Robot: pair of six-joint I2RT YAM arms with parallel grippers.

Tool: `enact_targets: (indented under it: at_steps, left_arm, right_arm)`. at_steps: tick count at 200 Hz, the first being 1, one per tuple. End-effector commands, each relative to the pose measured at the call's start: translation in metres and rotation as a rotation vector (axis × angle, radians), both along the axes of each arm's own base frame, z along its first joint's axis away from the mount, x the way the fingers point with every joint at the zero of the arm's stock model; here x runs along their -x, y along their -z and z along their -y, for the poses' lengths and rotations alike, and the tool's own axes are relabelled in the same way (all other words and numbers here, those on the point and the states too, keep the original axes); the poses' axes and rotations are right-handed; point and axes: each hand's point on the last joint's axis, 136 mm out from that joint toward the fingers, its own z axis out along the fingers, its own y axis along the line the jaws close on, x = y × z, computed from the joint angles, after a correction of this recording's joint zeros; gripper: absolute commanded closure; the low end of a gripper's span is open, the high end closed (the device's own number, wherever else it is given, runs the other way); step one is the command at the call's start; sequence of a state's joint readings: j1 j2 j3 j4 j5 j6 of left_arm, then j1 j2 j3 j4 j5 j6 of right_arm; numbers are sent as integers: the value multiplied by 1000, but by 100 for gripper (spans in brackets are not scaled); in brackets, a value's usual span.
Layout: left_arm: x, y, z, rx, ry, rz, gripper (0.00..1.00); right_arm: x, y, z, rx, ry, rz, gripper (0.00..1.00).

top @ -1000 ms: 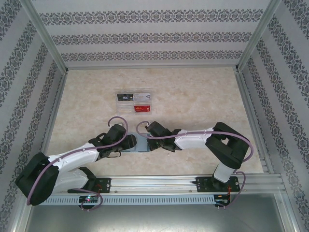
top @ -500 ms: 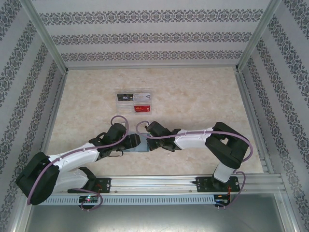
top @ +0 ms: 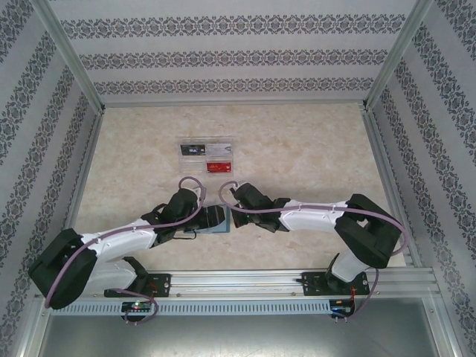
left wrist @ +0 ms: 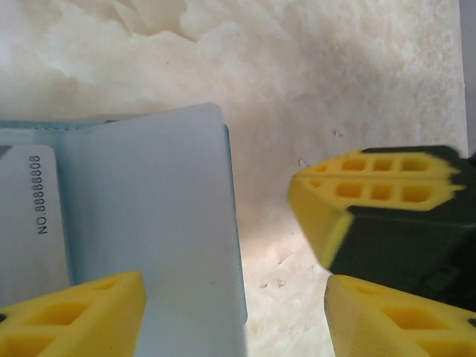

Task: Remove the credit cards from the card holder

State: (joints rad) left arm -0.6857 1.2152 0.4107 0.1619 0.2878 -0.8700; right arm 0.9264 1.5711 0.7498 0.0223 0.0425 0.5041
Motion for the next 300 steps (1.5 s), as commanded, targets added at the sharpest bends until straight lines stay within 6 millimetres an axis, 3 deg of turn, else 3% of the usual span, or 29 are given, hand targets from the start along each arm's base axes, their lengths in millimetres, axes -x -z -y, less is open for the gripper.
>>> enact_targets:
  at_steps: [1, 39, 70, 95, 139, 156, 205, 300]
  left_arm:
    - [-6, -14, 14, 63, 19, 35, 35]
    - [-3, -12, -14, -58, -39, 58, 37]
    - [-3, -3, -59, -225, -141, 34, 43]
    - [0, 6, -78, -276, -170, 8, 46]
    - [1, 24, -102, -330, -223, -15, 71]
    - [1, 28, -104, -329, -230, -14, 81]
    - [6, 42, -100, -288, -229, -36, 85]
    - [10, 43, -91, -226, -213, -52, 86]
  right_arm:
    - [-4, -5, 5, -17, 41, 13, 97]
    - [-1, -12, -3, -58, 31, -14, 91]
    - [2, -21, -14, -110, 18, -38, 87]
    - [7, -29, -31, -155, -10, -61, 84]
    - [19, -32, -67, -256, -56, -159, 80]
    - [20, -27, -78, -290, -49, -208, 79]
    - [19, -12, -100, -341, -30, -303, 79]
    - [18, 15, -98, -308, 22, -358, 79]
